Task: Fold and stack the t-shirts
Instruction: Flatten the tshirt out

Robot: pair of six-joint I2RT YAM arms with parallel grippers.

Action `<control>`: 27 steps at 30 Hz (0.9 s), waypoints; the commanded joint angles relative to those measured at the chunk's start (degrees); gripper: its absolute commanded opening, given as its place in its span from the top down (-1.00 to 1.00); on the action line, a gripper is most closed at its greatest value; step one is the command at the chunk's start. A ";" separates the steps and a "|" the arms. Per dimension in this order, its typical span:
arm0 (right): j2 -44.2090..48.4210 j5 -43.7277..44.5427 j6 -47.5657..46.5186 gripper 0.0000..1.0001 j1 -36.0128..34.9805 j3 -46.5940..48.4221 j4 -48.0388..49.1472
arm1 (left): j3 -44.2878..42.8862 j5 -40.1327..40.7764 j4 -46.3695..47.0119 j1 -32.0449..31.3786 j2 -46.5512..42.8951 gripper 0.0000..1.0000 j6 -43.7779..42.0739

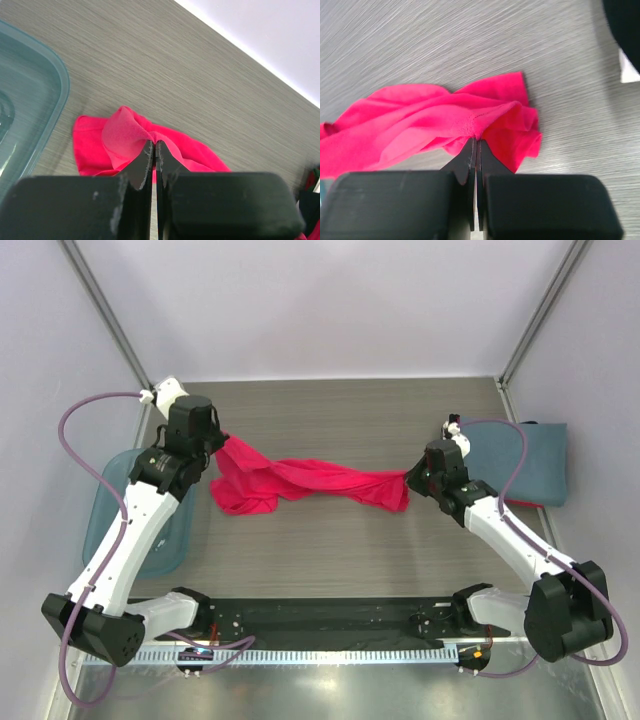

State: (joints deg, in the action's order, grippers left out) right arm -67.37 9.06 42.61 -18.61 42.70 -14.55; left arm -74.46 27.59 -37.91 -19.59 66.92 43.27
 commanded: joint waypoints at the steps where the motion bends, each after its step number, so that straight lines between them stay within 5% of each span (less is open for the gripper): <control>1: 1.72 -4.83 -4.20 0.98 0.85 3.00 -2.68 | -2.62 0.71 1.79 0.17 -1.17 0.99 0.41; 10: -0.82 -18.53 -6.40 0.98 10.33 18.17 -4.61 | -16.14 1.41 -4.09 2.89 3.90 1.00 -1.78; 17: -1.54 -29.18 -6.05 0.98 17.55 35.60 -4.70 | -42.16 0.79 -15.35 6.59 9.38 1.00 -3.98; 22: 5.30 -26.29 -7.89 0.97 17.82 43.85 -4.27 | -47.37 -3.50 -5.73 6.50 1.92 0.99 -4.77; 27: 13.04 -21.56 -8.59 0.98 17.82 47.74 -2.51 | -47.17 -17.12 3.46 6.50 -6.18 0.99 -4.95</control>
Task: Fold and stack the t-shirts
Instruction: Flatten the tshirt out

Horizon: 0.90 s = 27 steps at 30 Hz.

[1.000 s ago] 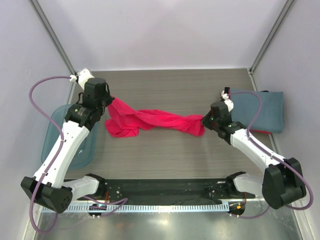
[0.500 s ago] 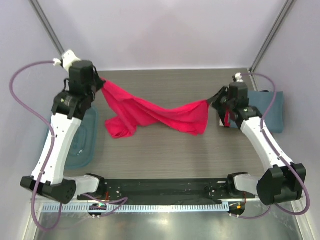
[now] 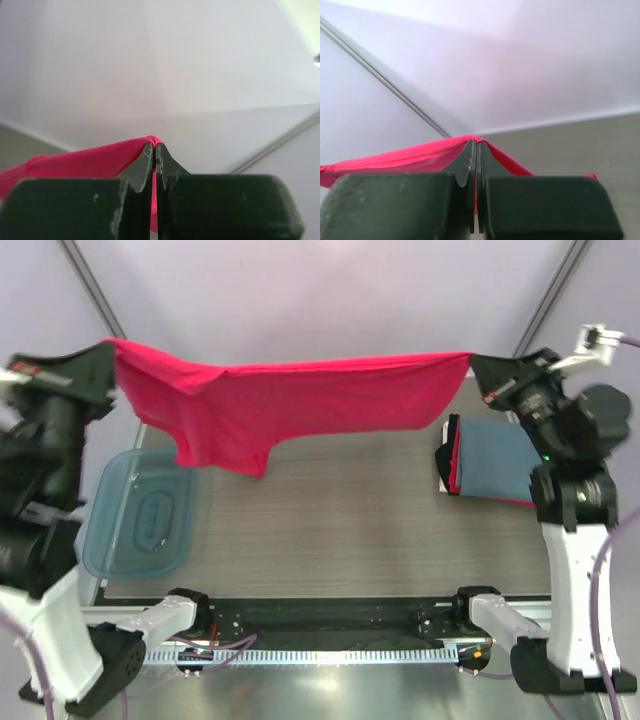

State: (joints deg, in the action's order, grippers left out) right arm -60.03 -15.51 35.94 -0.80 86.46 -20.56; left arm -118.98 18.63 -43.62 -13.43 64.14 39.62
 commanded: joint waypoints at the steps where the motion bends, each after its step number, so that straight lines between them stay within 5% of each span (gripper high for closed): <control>1: 7.37 4.16 -2.80 0.97 0.01 4.51 3.59 | -5.19 -9.31 8.99 0.42 -3.75 0.99 -0.95; 13: 23.12 15.24 -8.61 0.97 0.09 4.60 3.07 | -10.75 -25.13 11.98 0.34 -6.23 0.99 9.25; 18: 21.89 15.24 -7.38 0.98 0.09 5.04 1.14 | -8.82 -16.72 8.81 0.34 -3.06 0.99 7.85; 23: 18.29 23.15 -3.70 0.98 0.01 -2.06 2.27 | 11.46 -10.73 19.23 0.34 -1.83 0.99 6.70; 27: 8.64 16.59 -0.35 0.98 0.09 -5.42 5.96 | 17.90 -10.11 22.25 0.34 3.51 0.99 7.14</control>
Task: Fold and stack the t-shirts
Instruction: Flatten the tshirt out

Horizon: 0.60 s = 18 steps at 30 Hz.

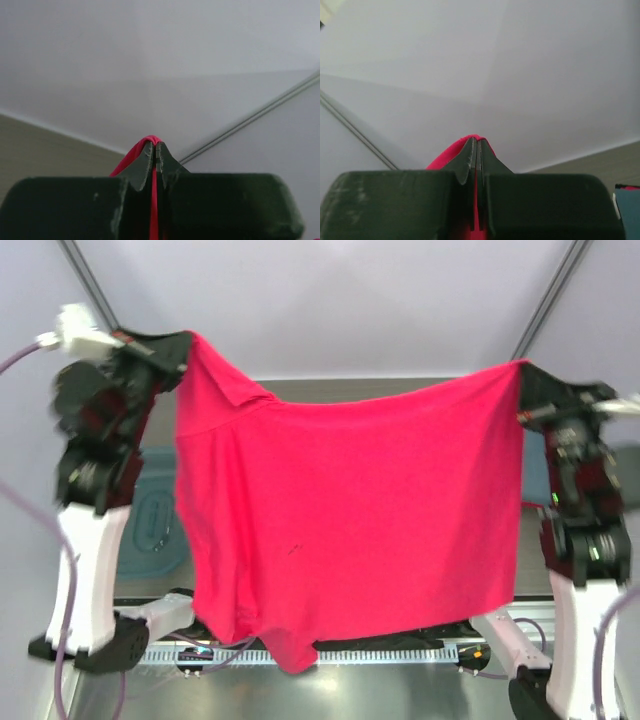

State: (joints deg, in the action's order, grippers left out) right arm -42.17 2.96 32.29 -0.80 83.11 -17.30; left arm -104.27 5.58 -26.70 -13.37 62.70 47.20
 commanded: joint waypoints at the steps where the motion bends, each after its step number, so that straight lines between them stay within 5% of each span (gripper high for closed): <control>1: -11.51 -2.17 4.35 0.98 0.09 -1.12 3.06 | 3.28 3.46 5.95 0.27 6.28 1.00 -0.62; 9: -32.33 -7.26 7.51 0.98 1.68 16.19 2.45 | -17.61 1.54 5.67 0.62 21.50 0.99 -5.80; 18: -45.97 -21.31 14.73 0.98 6.16 29.30 2.88 | -19.22 -1.71 18.34 0.62 23.42 0.99 -13.61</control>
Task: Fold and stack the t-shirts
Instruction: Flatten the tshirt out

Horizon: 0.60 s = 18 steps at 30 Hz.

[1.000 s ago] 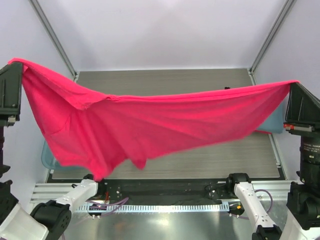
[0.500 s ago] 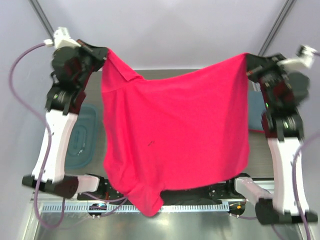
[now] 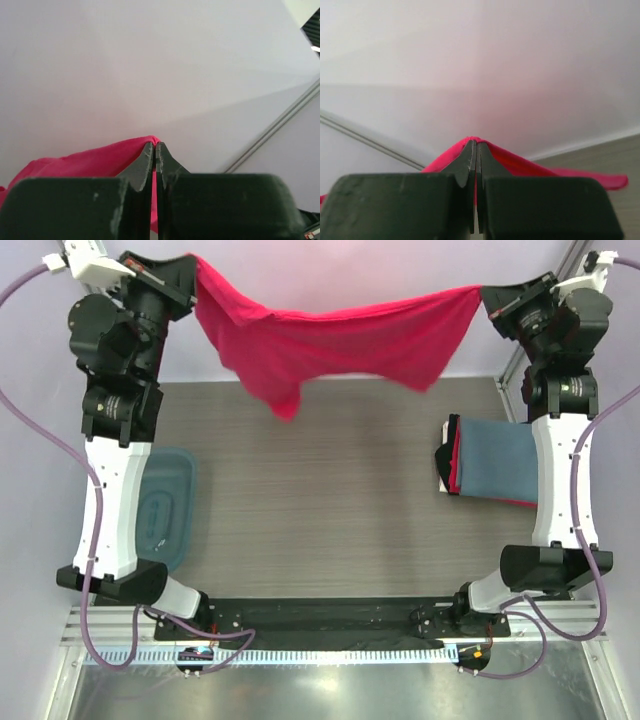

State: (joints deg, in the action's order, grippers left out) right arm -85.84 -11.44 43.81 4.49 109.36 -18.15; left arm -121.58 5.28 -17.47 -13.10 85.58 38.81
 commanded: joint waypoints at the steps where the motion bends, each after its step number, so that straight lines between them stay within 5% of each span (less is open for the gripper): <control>1: -3.44 -8.41 3.73 0.98 0.96 2.53 4.17 | 0.27 -2.02 9.91 0.36 0.99 0.99 -7.23; 7: -10.30 -18.78 8.65 0.98 1.05 -11.05 14.70 | 19.25 -0.01 20.02 0.27 -0.76 0.99 -10.68; 11: -11.89 -18.88 10.06 0.98 1.05 -22.68 22.36 | 33.13 2.53 22.12 0.27 -3.75 1.00 -5.25; 14: -12.77 -19.32 9.19 0.98 1.05 -32.77 26.14 | 52.16 5.96 28.96 -0.17 -9.28 0.99 2.74; 18: -12.25 -18.18 6.29 0.98 1.40 -39.82 22.28 | 61.27 7.99 28.74 -1.39 -14.64 1.00 5.91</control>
State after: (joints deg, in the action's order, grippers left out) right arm -102.26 -27.97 52.10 5.45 71.77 -0.25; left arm -62.43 9.28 3.60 -13.54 79.29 39.55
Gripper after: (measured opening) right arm 0.023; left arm 0.006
